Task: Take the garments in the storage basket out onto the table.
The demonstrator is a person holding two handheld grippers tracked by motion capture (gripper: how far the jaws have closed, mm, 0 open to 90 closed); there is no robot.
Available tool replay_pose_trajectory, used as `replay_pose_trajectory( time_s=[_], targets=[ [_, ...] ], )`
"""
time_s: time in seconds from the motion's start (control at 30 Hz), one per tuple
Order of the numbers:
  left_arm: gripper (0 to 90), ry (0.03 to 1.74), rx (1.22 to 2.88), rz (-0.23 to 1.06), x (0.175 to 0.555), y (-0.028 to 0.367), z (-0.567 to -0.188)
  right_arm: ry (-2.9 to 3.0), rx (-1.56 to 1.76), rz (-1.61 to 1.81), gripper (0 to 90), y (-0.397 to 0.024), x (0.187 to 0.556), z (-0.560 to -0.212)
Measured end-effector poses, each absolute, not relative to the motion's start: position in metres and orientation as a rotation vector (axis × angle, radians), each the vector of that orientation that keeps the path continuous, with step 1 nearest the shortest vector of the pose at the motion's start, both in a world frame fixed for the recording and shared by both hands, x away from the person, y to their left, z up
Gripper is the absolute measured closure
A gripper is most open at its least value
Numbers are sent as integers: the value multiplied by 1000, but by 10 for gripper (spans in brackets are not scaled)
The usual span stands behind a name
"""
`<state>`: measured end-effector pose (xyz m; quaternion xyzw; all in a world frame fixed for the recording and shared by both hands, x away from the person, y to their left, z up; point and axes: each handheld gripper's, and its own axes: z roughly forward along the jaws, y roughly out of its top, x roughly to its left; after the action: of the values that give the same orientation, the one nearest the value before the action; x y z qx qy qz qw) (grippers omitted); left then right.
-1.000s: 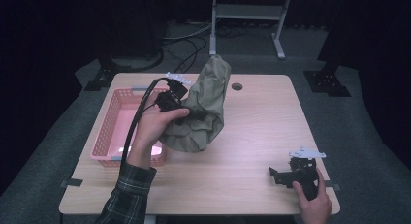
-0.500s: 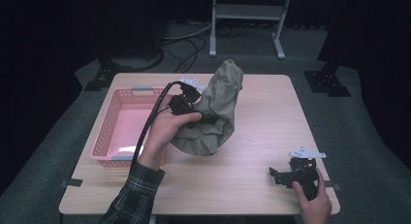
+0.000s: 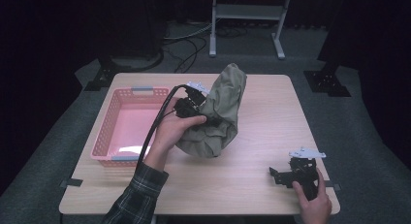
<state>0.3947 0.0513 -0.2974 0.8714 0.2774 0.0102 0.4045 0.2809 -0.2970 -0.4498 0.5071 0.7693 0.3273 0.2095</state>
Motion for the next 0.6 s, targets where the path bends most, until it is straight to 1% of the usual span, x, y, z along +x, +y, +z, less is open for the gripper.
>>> replay_pose_trajectory(
  time_s=[0.6],
  targets=[
    [548,715,2233,34,398,32,-318,2139,1411,911,0,-297,281,-450]
  ],
)
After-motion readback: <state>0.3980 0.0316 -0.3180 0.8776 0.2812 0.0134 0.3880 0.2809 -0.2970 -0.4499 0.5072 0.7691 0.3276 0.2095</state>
